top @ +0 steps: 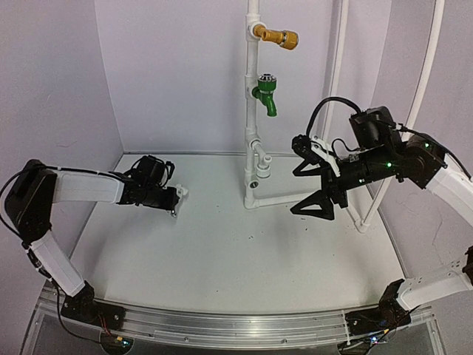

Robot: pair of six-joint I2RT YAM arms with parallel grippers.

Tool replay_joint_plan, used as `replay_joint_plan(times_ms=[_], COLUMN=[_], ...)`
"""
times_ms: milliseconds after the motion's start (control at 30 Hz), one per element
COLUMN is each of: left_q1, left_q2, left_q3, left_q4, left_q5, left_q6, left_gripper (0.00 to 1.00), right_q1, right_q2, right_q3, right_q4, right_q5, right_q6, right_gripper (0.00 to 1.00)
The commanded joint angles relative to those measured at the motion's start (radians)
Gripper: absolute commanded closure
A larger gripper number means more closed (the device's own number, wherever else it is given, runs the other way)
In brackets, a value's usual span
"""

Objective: Install the water faucets

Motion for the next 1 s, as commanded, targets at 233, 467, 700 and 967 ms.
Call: replay_joint_plan(times_ms=[233, 467, 700, 967], left_q1=[-0.011, -0.051, -0.081, -0.087], left_q2=[0.235, 0.337, 0.405, 0.351], left_q3=[0.257, 0.319, 0.377, 0.371], left_q4=[-0.08, -0.129, -0.158, -0.19], left_q5=[-0.222, -0.36, -0.408, -0.374], left_q6=[0.089, 0.173, 0.218, 0.205], left_gripper=[1.0, 1.0, 0.95, 0.67], right_q1=[-0.013, -0.014, -0.017, -0.017], right_q2=[-0.044, -0.039, -0.034, -0.029], right_q3=[-0.036, -0.036, -0.036, -0.028], right_q4=[0.034, 0.039, 0.04, 0.041], right_q5=[-0.016, -0.02, -0.024, -0.029], right_q6=[-0.009, -0.006, -0.003, -0.003], right_gripper=[0.02, 0.02, 0.02, 0.02])
